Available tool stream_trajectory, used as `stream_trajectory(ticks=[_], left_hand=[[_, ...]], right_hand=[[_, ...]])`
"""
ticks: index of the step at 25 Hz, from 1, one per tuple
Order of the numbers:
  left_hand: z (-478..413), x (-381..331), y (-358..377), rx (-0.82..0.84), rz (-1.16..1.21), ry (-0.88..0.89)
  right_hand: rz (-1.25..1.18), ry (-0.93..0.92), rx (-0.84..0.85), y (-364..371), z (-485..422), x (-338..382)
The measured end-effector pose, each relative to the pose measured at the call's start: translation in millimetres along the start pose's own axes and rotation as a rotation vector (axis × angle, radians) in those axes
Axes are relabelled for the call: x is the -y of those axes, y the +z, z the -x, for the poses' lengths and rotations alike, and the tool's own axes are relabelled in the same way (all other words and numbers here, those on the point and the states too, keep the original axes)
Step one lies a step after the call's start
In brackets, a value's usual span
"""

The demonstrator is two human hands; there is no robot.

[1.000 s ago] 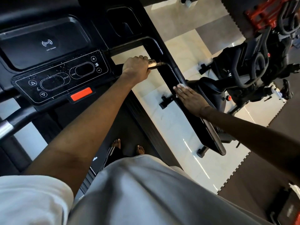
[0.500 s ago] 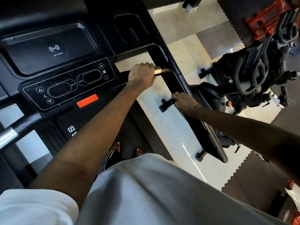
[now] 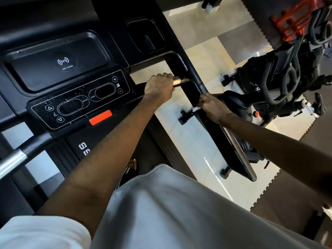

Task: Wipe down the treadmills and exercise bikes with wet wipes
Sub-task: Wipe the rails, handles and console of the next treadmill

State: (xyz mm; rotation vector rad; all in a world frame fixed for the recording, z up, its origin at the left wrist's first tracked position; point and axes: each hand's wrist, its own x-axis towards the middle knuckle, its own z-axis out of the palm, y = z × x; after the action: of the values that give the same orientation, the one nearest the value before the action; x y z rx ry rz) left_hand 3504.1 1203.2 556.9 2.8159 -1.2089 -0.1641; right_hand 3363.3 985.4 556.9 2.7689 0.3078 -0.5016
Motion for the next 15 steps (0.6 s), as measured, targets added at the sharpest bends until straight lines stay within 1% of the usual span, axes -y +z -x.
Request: stream_trajectory(ticks=[2,4,5,7,11,13,15], left_hand=[[0.2,-0.9,-0.7,0.004,0.003,0.007],[0.5,0.3,0.2,0.007,-0.011,0.01],[0.9,0.8,-0.3,0.007,-0.02,0.007],[2.1,1.1,-2.0,0.019,-0.009,0.005],[1.8,-1.0,-6.4,0.063,0.005,-0.008],[1.9,1.4,-10.7,0.101,0.043,-0.041],[7.9,2.5,-15.9,0.104,0.057,-0.084]], right_hand=[[-0.246,0.18,-0.062,5.4,-2.8,2.2],[-0.483,0.34,-0.198,10.1,2.5,13.1],[-0.575,0.39,-0.273,11.3,5.5,18.4],[-0.678,0.464,-0.378,11.5,7.5,23.7],[-0.824,0.506,-0.53,1.4,-16.4,19.6],[-0.924,0.593,-0.624,-10.2,-36.4,18.0],[-0.998,0.667,-0.67,-23.2,-53.8,19.7]])
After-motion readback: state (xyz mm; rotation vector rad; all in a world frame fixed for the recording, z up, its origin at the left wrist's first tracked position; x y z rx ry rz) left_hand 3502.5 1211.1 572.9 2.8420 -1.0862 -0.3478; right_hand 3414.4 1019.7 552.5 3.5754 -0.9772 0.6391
